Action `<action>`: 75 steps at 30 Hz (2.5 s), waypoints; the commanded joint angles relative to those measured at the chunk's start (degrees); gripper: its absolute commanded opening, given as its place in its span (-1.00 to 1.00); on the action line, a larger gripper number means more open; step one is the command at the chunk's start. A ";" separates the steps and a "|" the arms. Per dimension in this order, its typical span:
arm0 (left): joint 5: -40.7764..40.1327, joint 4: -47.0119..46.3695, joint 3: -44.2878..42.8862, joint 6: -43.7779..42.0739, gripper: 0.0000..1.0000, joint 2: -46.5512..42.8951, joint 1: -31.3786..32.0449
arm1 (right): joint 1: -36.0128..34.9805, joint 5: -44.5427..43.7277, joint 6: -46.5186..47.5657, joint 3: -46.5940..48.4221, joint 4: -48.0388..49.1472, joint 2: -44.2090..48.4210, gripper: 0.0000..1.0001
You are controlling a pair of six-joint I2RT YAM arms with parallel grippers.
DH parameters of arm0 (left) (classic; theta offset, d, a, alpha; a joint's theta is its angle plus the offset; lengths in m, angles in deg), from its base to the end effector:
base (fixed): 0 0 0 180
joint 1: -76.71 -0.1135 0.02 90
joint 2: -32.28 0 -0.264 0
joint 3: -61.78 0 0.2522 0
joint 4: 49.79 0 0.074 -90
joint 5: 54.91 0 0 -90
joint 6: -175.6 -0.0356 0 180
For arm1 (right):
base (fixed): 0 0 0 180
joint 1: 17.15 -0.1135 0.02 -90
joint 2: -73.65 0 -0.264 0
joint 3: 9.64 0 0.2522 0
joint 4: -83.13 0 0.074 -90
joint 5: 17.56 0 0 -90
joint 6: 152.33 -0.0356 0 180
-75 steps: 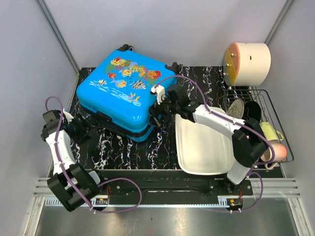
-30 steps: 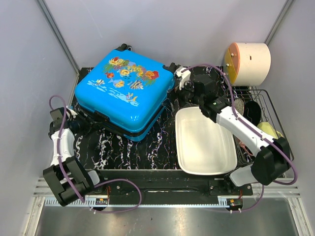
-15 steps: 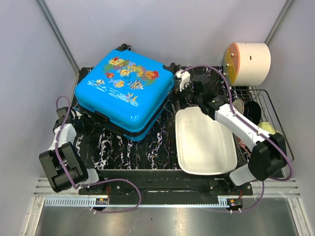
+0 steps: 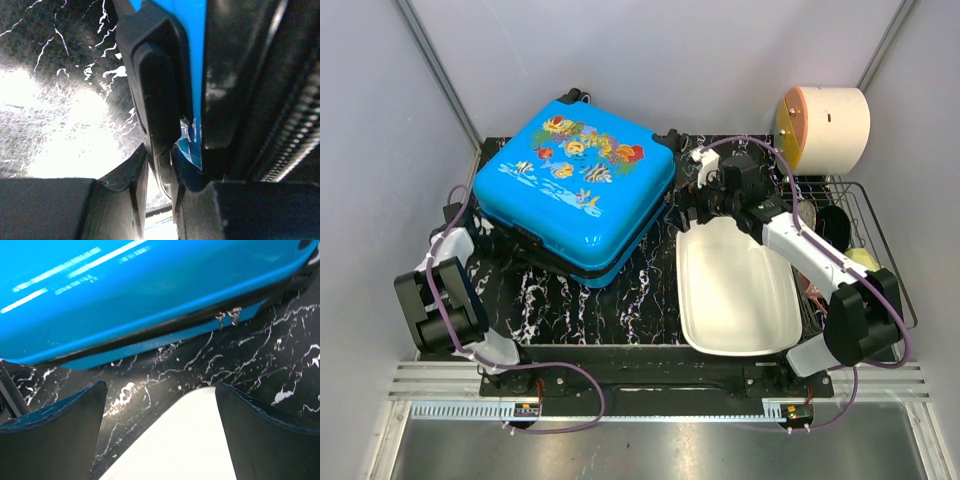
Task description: Open, take out, and arrange the luggage
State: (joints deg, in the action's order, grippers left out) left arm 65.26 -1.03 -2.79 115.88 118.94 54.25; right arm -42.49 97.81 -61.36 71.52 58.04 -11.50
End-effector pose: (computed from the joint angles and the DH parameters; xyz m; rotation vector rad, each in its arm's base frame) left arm 0.2588 0.0876 0.1832 -1.1080 2.5162 -0.7702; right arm 0.3026 0.1602 0.3074 -0.7434 1.9679 0.7177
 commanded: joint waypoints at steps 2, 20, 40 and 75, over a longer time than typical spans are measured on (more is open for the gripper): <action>-8.55 3.04 -8.50 -15.50 -1.00 8.09 -0.57 | 2.40 3.11 4.64 -4.63 3.94 3.31 0.99; -6.80 13.26 -24.00 -26.69 -1.00 19.08 -0.39 | 4.60 9.79 11.78 -14.31 27.23 -4.15 0.40; -2.05 7.71 -17.13 -20.26 -1.00 17.41 -5.14 | -1.64 6.29 13.09 -15.63 32.42 -10.21 -0.13; -4.86 7.54 -26.36 -18.24 -1.00 21.28 -10.76 | 3.02 -14.91 19.77 -12.90 39.01 -7.67 -1.00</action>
State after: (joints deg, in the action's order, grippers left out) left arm 70.83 10.86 -25.13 98.86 138.17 47.34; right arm -42.62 90.12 -45.25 56.35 88.60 -23.39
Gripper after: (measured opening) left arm 0.231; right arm 0.009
